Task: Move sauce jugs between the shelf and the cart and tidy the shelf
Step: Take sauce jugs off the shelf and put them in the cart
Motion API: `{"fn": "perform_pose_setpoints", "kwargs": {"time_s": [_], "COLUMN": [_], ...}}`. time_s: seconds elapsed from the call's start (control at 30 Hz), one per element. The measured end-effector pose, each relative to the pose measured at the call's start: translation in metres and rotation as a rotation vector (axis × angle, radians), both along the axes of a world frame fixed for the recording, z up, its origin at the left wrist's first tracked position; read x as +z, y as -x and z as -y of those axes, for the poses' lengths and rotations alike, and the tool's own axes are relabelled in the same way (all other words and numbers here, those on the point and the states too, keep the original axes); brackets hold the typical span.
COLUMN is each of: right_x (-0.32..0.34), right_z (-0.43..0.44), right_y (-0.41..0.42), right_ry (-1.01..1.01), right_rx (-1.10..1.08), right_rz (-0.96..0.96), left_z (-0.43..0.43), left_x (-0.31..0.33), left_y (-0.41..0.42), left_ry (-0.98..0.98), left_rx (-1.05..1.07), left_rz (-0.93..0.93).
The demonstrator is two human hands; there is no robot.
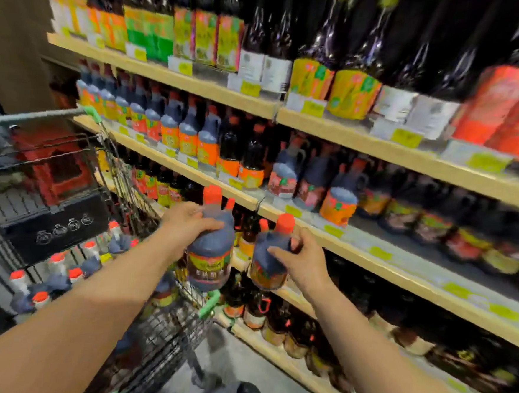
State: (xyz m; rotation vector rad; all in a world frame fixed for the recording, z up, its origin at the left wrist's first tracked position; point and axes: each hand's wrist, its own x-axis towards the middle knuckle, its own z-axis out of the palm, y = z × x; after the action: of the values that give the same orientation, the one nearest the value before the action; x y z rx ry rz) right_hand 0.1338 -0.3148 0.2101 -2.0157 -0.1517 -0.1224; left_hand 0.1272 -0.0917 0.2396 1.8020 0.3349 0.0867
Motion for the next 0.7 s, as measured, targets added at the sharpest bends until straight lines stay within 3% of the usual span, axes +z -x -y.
{"fn": "perform_pose_setpoints", "kwargs": {"time_s": [0.27,0.43,0.57,0.7], "right_x": [0.023,0.022,0.015,0.0], "right_z": [0.117,0.174,0.207,0.226], "right_y": [-0.028,-0.074,-0.118,-0.158], "right_ry": [0.154,0.23,0.212,0.165], "right_rx": [-0.219,-0.293,-0.312,-0.3], "right_rz": [0.291,0.481,0.495,0.394], "left_z": [0.12,0.179,0.21,0.223], "left_x": [0.006,0.001,-0.002,-0.008], "left_y": [-0.064,-0.118,-0.145,-0.171], "left_ry": [0.101,0.044,0.022,-0.033], "left_rx": [-0.099,-0.128,-0.124,-0.164], "left_rz": [0.073,0.169,0.214,0.207]}}
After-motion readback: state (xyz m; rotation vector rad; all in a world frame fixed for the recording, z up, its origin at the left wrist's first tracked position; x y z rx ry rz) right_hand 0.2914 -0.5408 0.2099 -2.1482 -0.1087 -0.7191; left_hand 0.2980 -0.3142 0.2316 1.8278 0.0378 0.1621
